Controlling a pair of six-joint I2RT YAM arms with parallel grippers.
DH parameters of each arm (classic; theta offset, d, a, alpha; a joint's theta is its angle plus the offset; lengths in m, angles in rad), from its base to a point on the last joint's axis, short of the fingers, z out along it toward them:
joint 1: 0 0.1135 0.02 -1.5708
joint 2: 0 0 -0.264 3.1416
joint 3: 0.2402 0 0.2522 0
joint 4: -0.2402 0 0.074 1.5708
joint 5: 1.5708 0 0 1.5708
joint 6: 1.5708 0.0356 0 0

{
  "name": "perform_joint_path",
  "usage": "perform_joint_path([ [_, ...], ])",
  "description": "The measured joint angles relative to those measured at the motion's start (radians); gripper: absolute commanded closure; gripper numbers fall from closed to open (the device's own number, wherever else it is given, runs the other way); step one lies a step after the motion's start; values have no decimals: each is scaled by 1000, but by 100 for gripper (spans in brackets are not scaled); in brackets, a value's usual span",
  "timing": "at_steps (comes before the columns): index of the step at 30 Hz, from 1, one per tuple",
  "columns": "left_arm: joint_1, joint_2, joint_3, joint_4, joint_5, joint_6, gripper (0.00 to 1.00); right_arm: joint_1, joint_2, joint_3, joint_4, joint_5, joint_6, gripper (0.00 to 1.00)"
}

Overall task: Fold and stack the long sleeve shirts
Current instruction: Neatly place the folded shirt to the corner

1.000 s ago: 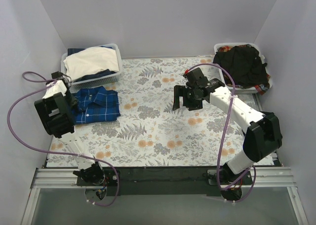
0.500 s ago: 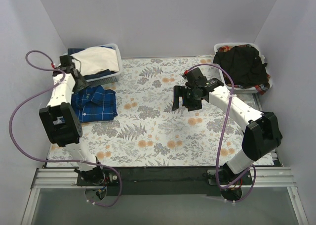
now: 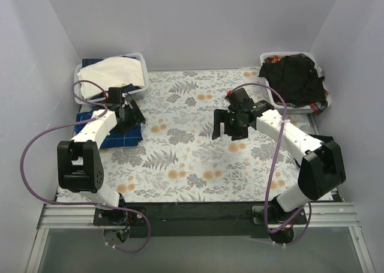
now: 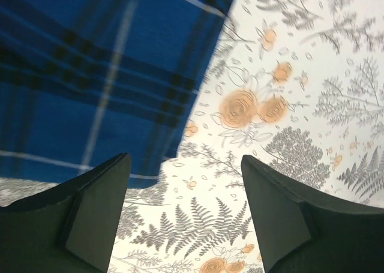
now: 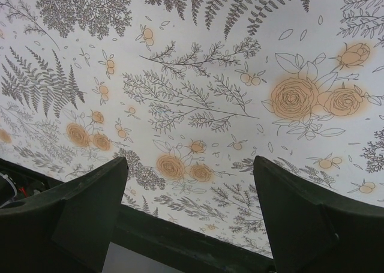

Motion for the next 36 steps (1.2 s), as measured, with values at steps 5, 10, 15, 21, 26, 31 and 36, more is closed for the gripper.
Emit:
perform_joint_path([
  [5, -45, 22, -63, 66, -10, -16, 26, 0, -34, -35, 11, 10, 13, 7],
  [10, -41, 39, -97, 68, -118, -39, 25, 0, -62, -68, 20, 13, 24, 7],
  [15, -41, 52, -98, 31, -249, -51, 24, 0, -80, -86, 23, 15, 29, 7],
  [21, -41, 64, -97, -28, -330, -71, 21, 0, -112, -103, 24, 29, 39, 7],
  [26, -41, 61, -81, -74, -350, -82, 13, 0, -144, -103, 25, 45, 42, 7],
  [31, -41, 6, -48, -108, -295, -59, 2, 0, -175, -103, 21, 82, 40, 7],
  [36, -49, -181, -33, -89, -166, -23, 2, 0, -235, -108, 18, 165, 0, 3],
])
